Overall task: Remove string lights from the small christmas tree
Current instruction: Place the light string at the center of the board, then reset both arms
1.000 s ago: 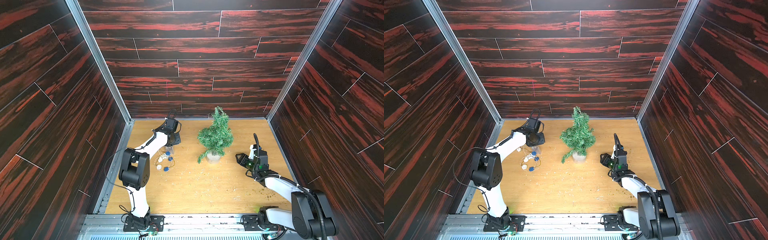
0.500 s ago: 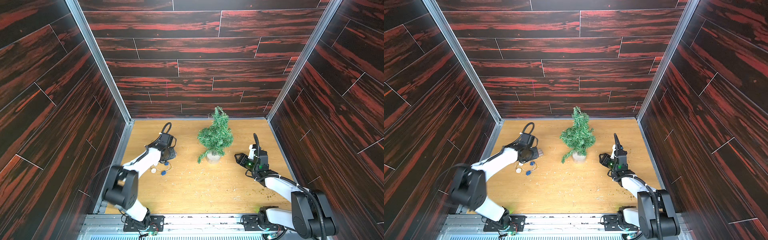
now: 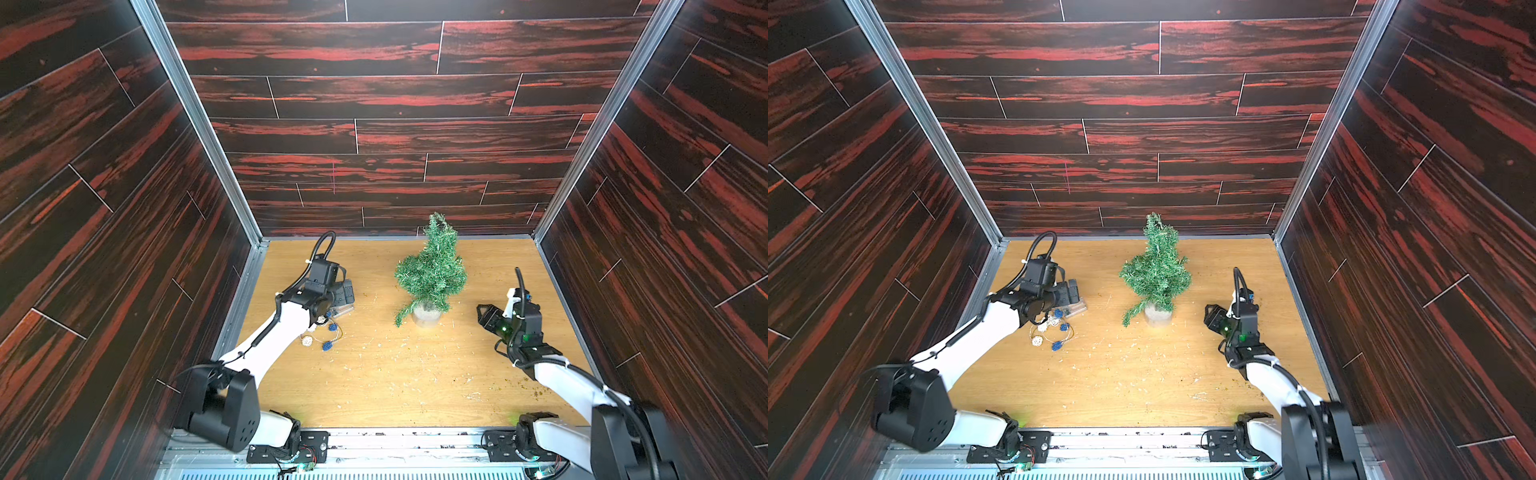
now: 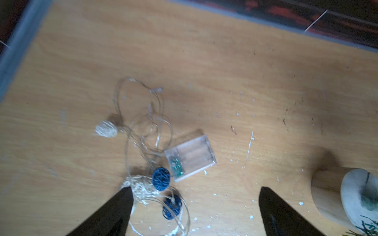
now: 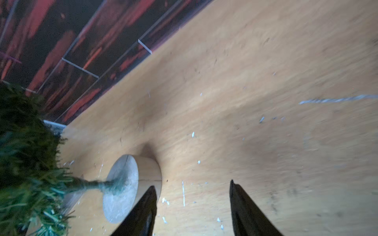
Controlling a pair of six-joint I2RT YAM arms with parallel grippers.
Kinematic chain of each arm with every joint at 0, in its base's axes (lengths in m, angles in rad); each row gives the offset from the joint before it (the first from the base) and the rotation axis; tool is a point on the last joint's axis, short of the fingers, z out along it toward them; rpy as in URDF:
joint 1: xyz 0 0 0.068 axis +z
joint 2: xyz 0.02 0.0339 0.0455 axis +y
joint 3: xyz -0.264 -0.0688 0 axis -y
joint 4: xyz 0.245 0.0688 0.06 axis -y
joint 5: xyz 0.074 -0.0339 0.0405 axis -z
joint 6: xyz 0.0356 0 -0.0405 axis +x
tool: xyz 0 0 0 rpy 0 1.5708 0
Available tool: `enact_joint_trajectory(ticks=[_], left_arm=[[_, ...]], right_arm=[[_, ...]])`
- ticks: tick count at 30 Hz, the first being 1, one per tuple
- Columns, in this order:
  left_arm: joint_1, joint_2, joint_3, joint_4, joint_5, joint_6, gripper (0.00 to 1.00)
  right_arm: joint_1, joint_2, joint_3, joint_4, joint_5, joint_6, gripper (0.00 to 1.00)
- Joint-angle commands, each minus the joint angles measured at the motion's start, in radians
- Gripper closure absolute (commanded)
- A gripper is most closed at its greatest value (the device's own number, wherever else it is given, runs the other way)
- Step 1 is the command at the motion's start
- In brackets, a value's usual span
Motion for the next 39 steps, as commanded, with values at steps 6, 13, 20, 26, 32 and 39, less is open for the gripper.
enact_joint_trajectory(ticks=[6,13,20,26,32,39], left_arm=[[-0.001,-0.057,-0.175,0.167,-0.110,-0.110,0.00],[-0.001,-0.032,-0.278,0.384,-0.080,-0.054,0.00],[-0.001,-0.040,-0.273,0.356,0.017,-0.081,0.00],[-0.001,-0.063,-0.291,0.358,-0.015,-0.079,0.00],[-0.001,-0.053,-0.280,0.366,0.020,-0.100,0.00],[-0.001,-0.035,-0.267,0.353,0.050,-0.112,0.00]], right_arm=[[-0.001,-0.076,-0.046,-0.053,0.148,-0.038,0.08],[-0.004,-0.095,0.056,-0.186,0.177,-0.105,0.08],[-0.034,0.069,0.234,-0.303,0.437,-0.168,0.01],[-0.049,0.182,0.014,0.323,0.428,-0.492,0.05],[-0.064,0.409,-0.178,1.039,0.352,-0.654,0.10],[-0.174,0.440,-0.200,1.053,0.156,-0.558,0.10]])
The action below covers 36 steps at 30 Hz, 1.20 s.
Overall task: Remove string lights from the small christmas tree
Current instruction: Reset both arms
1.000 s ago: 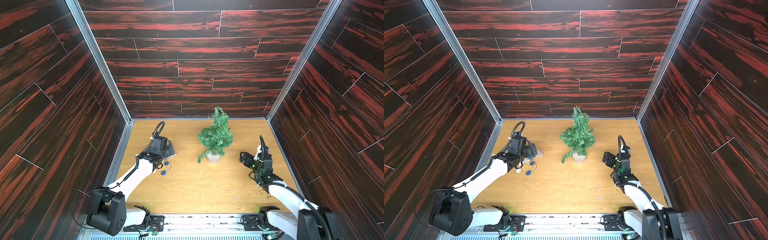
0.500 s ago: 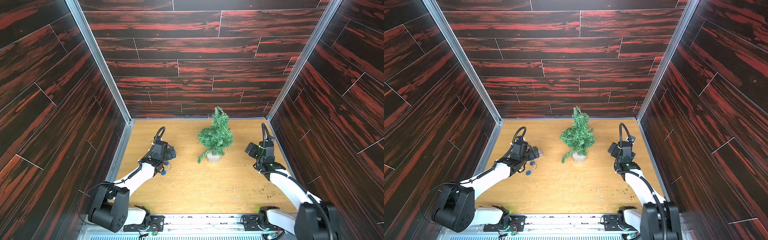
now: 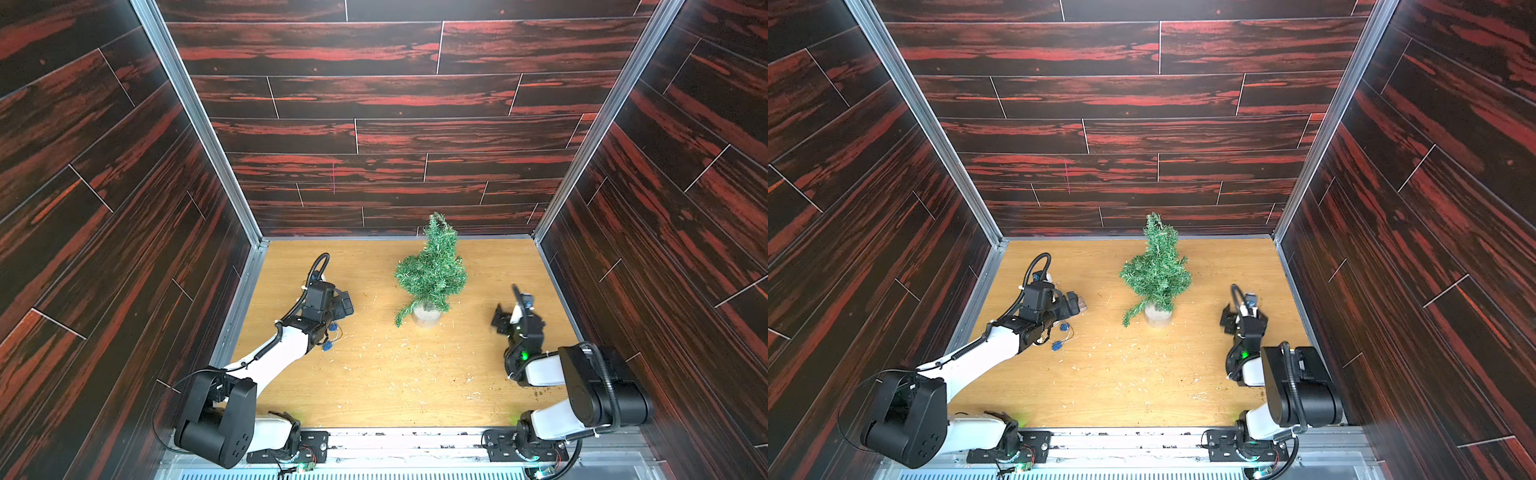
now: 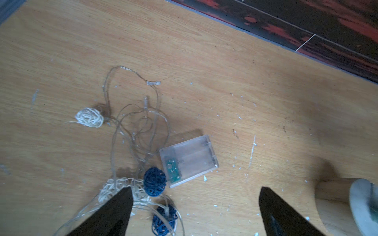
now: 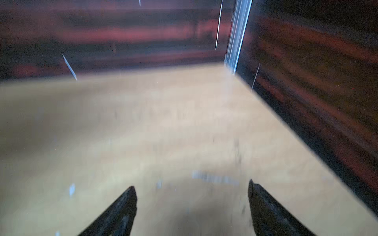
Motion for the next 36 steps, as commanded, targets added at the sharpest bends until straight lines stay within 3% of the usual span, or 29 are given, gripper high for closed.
enact_joint_trajectory(ticks=[1,4,5,7,9,14,20,25,27,31,36], left_arm=[[-0.001,-0.006,0.018,-0.009,0.014,-0.013,0.00],[-0.001,-0.022,0.016,-0.015,0.017,-0.016,0.00],[-0.001,-0.024,0.014,-0.015,0.017,-0.017,0.00],[-0.001,-0.024,0.013,-0.015,0.014,-0.017,0.00],[-0.001,-0.020,0.019,-0.023,-0.005,-0.015,0.00],[-0.001,-0.021,0.055,-0.085,-0.125,-0.030,0.00],[-0.001,0.002,0.154,-0.235,-0.196,0.036,0.00],[-0.001,-0.062,0.146,-0.259,-0.304,0.051,0.00],[-0.001,-0.089,0.126,-0.217,-0.387,0.138,0.00],[-0.001,-0.095,-0.008,0.060,-0.587,0.420,0.00],[0.009,-0.071,-0.206,0.456,-0.584,0.669,0.00]], right_arm=[[-0.048,0.010,0.009,0.059,-0.138,0.022,0.11],[-0.065,0.020,0.082,-0.066,-0.213,0.015,0.10],[-0.067,0.025,0.081,-0.045,-0.221,0.015,0.10],[-0.063,0.025,0.077,-0.040,-0.217,0.007,0.01],[-0.062,0.024,0.078,-0.043,-0.218,0.008,0.01],[-0.063,0.021,0.079,-0.047,-0.220,0.010,0.01],[-0.063,0.022,0.079,-0.049,-0.221,0.011,0.01],[-0.063,0.022,0.079,-0.049,-0.221,0.011,0.01],[-0.063,0.021,0.079,-0.049,-0.220,0.011,0.01],[-0.063,0.022,0.079,-0.049,-0.221,0.010,0.01],[-0.063,0.022,0.079,-0.049,-0.220,0.010,0.01]])
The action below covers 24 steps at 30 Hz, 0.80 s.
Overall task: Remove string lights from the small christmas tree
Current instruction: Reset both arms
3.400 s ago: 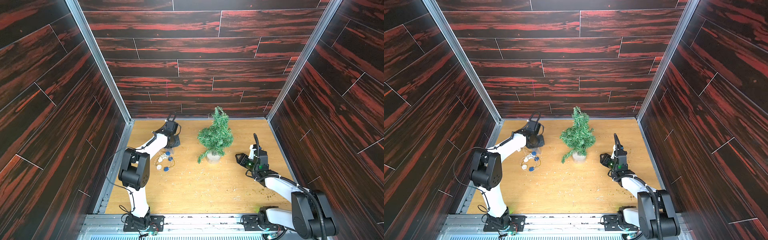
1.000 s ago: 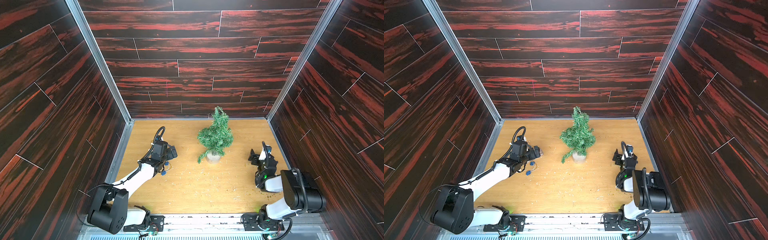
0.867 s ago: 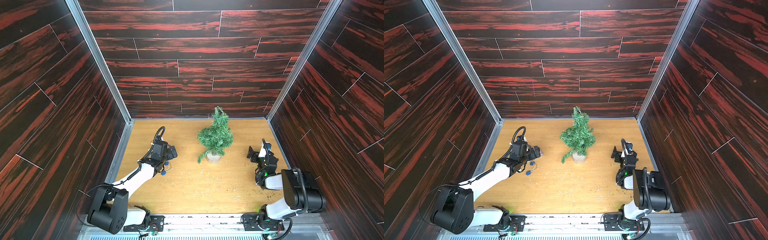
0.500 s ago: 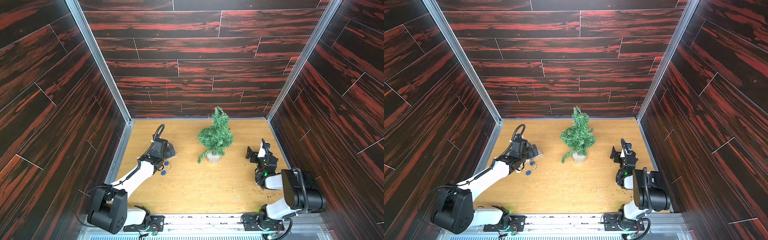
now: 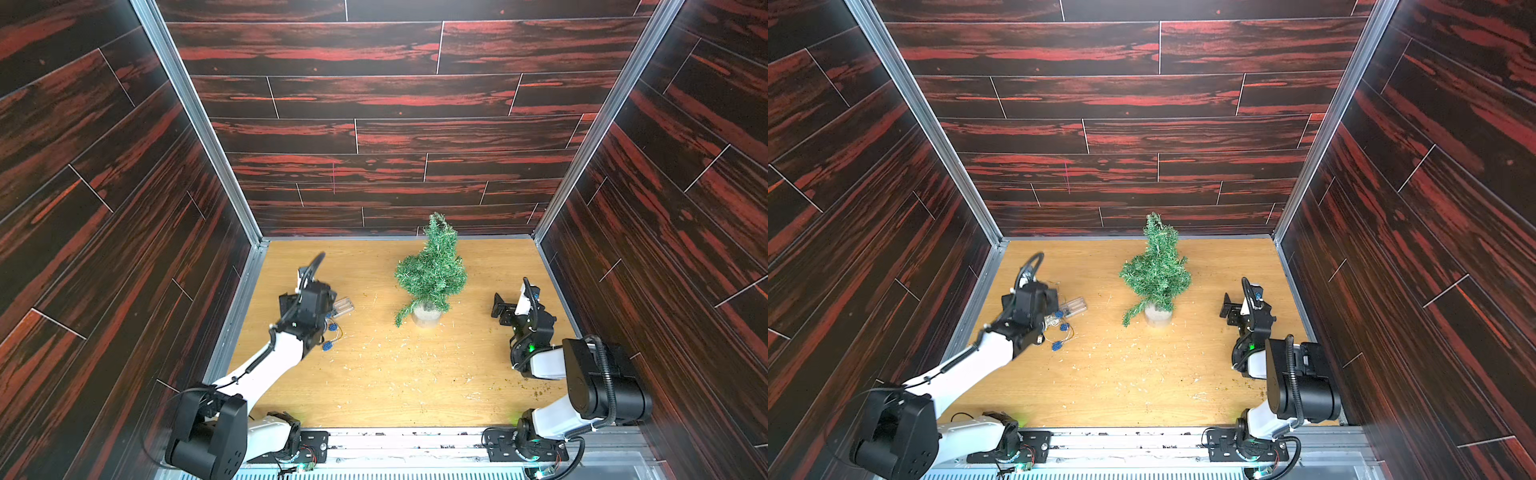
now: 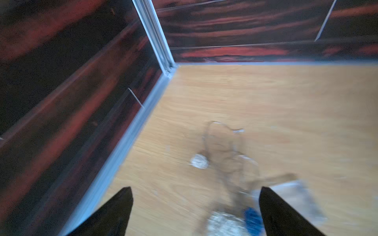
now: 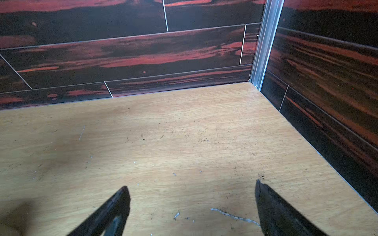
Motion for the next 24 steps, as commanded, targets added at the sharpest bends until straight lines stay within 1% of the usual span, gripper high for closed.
enact_joint_trajectory(ticks=[1,3,7,9,11,12,13,14,16,17,18,19,21,23,24], left_arm=[[0.021,0.026,-0.109,0.332,-0.019,0.222,0.00],[0.050,0.064,-0.143,0.418,0.009,0.190,0.00],[0.126,0.136,-0.183,0.512,0.047,0.074,0.00],[0.148,0.129,-0.197,0.530,0.065,0.062,0.00],[0.188,0.115,-0.216,0.559,0.161,0.029,0.00],[0.214,0.116,-0.225,0.580,0.199,-0.010,0.00],[0.244,0.137,-0.240,0.629,0.249,-0.035,0.00],[0.260,0.169,-0.249,0.668,0.270,-0.049,0.00],[0.282,0.279,-0.263,0.820,0.263,-0.071,0.00],[0.284,0.319,-0.265,0.893,0.247,-0.059,0.00],[0.284,0.334,-0.256,0.904,0.245,-0.051,0.00],[0.285,0.307,-0.235,0.792,0.266,-0.069,0.00],[0.287,0.264,-0.181,0.611,0.311,-0.064,0.00],[0.294,0.289,-0.202,0.701,0.312,-0.064,0.00],[0.293,0.293,-0.206,0.714,0.312,-0.062,0.00]], right_arm=[[-0.001,0.015,0.006,0.014,-0.005,-0.001,0.01],[-0.001,0.015,0.007,0.013,-0.007,-0.001,0.01],[-0.001,0.015,0.009,0.009,-0.009,-0.001,0.01],[-0.001,0.015,0.009,0.007,-0.010,-0.001,0.01],[-0.002,0.015,0.009,0.007,-0.010,0.000,0.01],[-0.002,0.015,0.009,0.006,-0.010,-0.001,0.01],[-0.002,0.015,0.009,0.008,-0.011,-0.001,0.01],[-0.003,0.015,0.009,0.008,-0.010,-0.001,0.01],[-0.002,0.015,0.010,0.009,-0.011,-0.001,0.01],[-0.003,0.015,0.009,0.008,-0.010,0.000,0.01],[-0.002,0.015,0.009,0.008,-0.010,-0.001,0.01],[-0.003,0.015,0.008,0.008,-0.011,-0.001,0.01],[-0.003,0.015,0.008,0.012,-0.011,-0.001,0.01],[-0.002,0.015,0.007,0.011,-0.010,-0.001,0.01],[-0.004,0.015,0.007,0.011,-0.010,-0.001,0.01]])
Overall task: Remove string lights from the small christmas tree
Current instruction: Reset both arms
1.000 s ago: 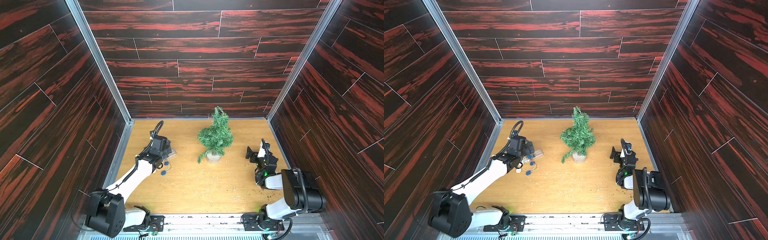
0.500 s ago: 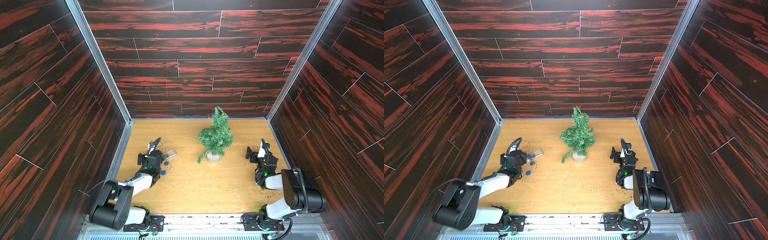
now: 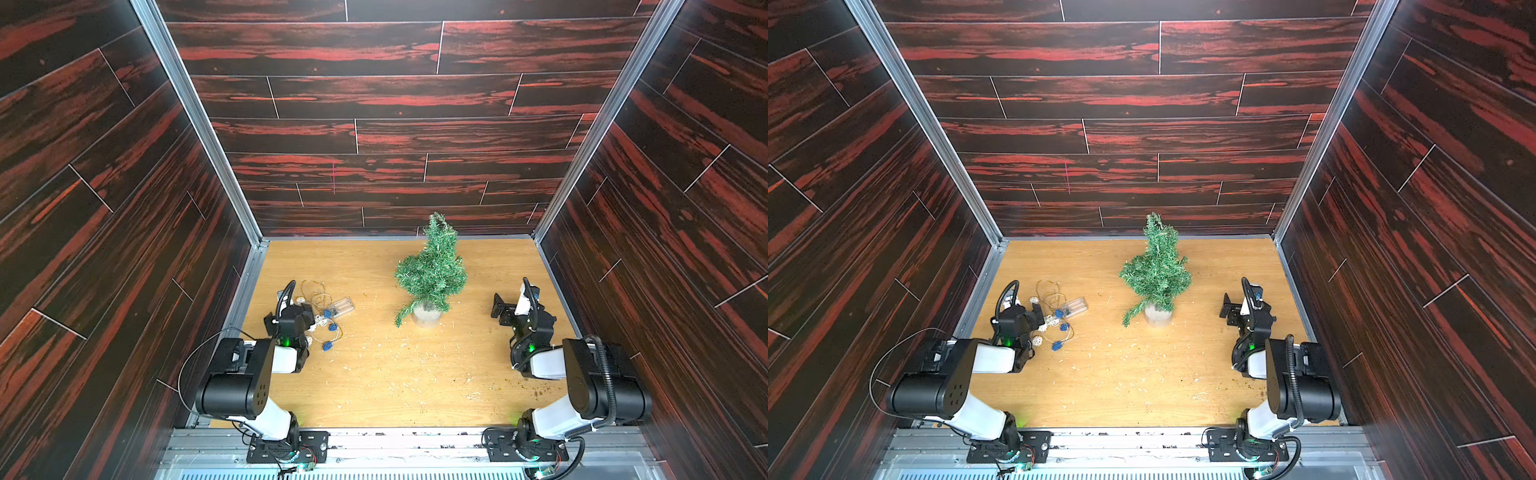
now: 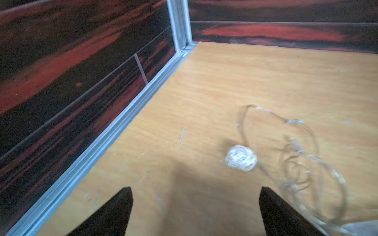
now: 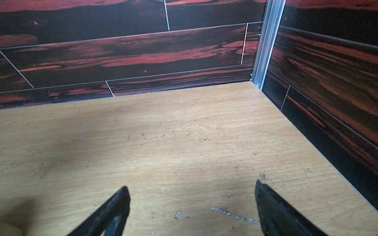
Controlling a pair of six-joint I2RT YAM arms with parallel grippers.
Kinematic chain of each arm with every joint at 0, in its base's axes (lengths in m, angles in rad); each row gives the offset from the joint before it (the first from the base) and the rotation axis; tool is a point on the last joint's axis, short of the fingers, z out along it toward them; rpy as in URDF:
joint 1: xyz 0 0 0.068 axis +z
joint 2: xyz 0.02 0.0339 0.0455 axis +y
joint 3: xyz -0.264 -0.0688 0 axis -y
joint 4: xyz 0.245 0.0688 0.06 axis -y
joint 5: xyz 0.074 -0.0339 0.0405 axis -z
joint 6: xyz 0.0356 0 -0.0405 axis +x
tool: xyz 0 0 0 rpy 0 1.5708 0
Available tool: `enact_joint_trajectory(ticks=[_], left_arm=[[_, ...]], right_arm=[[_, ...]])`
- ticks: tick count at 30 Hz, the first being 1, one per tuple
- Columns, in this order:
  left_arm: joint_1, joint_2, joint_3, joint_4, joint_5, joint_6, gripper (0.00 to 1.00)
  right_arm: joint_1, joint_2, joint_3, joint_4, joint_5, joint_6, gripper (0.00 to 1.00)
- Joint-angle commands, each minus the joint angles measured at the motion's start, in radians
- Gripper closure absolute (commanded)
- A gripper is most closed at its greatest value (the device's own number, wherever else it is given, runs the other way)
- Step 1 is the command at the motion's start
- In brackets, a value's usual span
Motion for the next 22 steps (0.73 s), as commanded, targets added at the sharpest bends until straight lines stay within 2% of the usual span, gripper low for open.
enact_joint_trajectory(ticks=[1,4,22], left_arm=[[0.006,-0.021,0.017,0.030,0.035,-0.010,0.00],[0.007,-0.043,0.033,-0.040,0.044,-0.010,0.00],[0.006,-0.039,0.031,-0.030,0.039,-0.010,0.00]], right_arm=[[-0.003,0.015,0.008,0.013,-0.004,-0.002,0.01],[-0.002,0.015,0.008,0.013,-0.003,-0.002,0.01],[-0.002,0.015,0.009,0.010,-0.007,-0.003,0.01]])
